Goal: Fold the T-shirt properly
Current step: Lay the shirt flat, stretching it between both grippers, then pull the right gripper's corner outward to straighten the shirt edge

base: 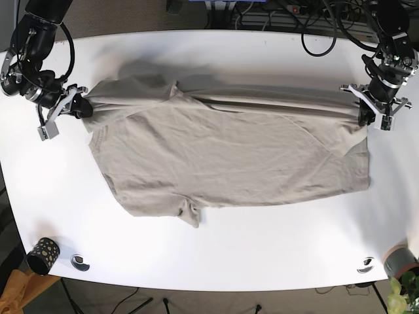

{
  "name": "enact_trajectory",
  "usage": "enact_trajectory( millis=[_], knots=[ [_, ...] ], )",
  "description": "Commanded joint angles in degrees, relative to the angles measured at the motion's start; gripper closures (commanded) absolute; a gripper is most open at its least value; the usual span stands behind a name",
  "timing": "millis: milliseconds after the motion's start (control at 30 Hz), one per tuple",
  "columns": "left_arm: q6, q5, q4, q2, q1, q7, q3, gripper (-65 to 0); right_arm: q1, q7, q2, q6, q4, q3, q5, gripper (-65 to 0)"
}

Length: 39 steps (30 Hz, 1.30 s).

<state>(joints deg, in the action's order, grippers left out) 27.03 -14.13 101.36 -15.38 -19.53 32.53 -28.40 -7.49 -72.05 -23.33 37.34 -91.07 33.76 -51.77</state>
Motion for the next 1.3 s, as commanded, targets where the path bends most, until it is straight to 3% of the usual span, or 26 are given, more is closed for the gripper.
enact_trajectory(
  millis=[0,67,100,200,300,400,567,900,1200,1267],
  knots=[
    [-0.43,0.02,0.75,-0.23,0.14,-1.02,-1.27,0.0,1.90,0.36,-0.27,-0.02,-0.85,0.57,1.26,-9.8],
    [-0.43,0.02,0.66,-0.23,-0.03,-0.93,-1.88,0.0,2.87,-0.34,0.26,-0.02,-0.85,0.66,2.32,-20.3],
    [-0.43,0.11,0.66,-0.23,-0.65,-0.93,-2.06,0.0,3.13,-0.96,0.43,-0.02,-0.93,0.75,2.67,-29.6],
    [-0.43,-0.07,0.66,-0.23,-1.53,-0.93,-1.88,0.0,2.78,-2.28,0.34,0.50,-1.28,0.84,1.09,-47.1],
    [-0.43,-0.07,0.66,-0.14,-1.70,-0.93,-1.88,0.0,0.41,-3.07,-0.36,0.50,-1.37,1.01,-4.98,-53.3],
    [-0.43,-0.16,0.66,-0.05,-1.70,-0.93,-1.88,0.0,-3.63,-3.16,-1.33,0.24,-2.69,3.65,-10.69,-52.3],
    [-0.43,-0.16,0.66,-0.05,-1.61,-0.93,-1.79,0.0,-10.05,-3.16,-0.36,0.50,-4.89,4.97,-13.51,-52.3],
    [-0.43,-0.16,0.66,-0.05,-1.53,-0.93,-1.71,0.0,-13.31,-2.89,3.86,0.50,-1.81,4.44,-9.73,-43.4],
    [-0.43,0.11,0.57,-0.05,-1.53,-0.93,-1.79,0.0,-13.22,-2.72,5.53,0.50,-0.85,0.57,-9.02,-43.0],
    [-0.43,0.11,0.57,-0.05,-1.53,-0.93,-1.79,0.0,-13.22,-1.84,7.02,0.50,-0.93,0.40,-8.94,-43.0]
  ],
)
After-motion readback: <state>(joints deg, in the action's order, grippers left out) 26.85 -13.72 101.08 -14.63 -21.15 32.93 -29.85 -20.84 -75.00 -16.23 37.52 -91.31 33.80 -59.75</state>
